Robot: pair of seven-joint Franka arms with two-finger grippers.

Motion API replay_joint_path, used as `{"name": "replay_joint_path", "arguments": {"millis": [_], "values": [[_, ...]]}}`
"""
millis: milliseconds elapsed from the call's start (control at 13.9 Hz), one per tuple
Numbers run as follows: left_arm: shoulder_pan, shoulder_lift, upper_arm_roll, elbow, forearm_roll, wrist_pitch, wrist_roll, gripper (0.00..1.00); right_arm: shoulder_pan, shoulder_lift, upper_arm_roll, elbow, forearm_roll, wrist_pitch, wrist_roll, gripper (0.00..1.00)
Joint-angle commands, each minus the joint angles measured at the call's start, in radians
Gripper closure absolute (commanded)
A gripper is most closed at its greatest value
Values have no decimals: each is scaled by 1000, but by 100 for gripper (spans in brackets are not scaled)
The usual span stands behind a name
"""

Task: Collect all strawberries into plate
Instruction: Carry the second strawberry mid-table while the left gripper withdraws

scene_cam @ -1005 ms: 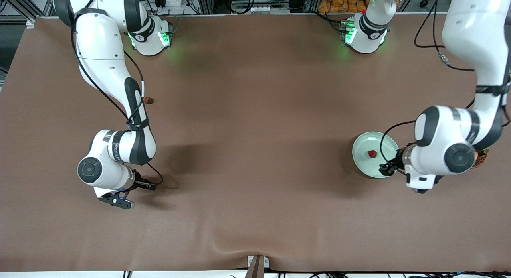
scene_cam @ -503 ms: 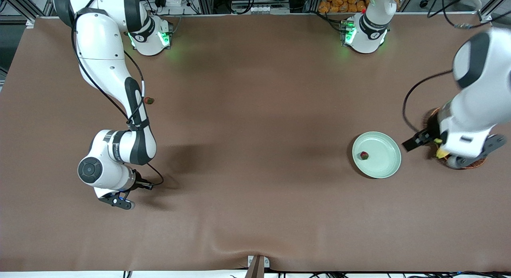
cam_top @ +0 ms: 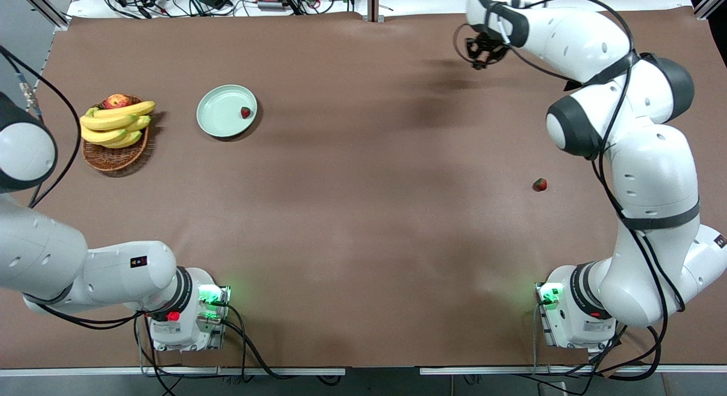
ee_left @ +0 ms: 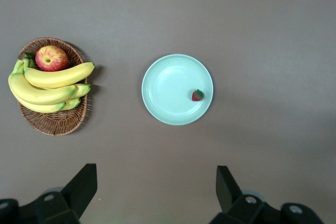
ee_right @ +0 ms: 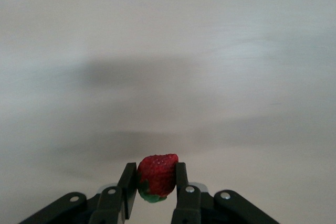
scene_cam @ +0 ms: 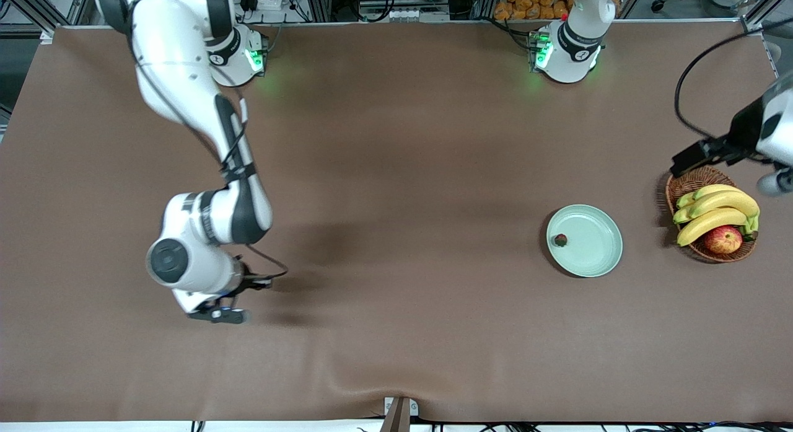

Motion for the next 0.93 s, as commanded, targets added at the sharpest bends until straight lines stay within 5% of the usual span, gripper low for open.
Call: {"name": "replay_joint_path", "arguments": {"millis": [0, 287, 431, 574, 862], "values": [[7, -49, 7, -30, -30, -14, 117, 0, 110, -4, 3, 20, 18, -2, 7, 100], [-123, -112, 160, -112, -35, -24, 197, 0, 299, 18, 10, 49, 33, 118, 10, 100], [-194, -130, 236, -137, -38, -23, 200, 0, 328, 32, 82, 49, 53, 231, 20, 100], [-197, -126, 244, -134, -38, -24, 200, 0, 328, 62, 165, 49, 51, 351, 27, 100], [-197, -110, 241, -131, -39, -21, 200, 0, 356, 151, 216, 99, 51, 446, 25, 100]]}}
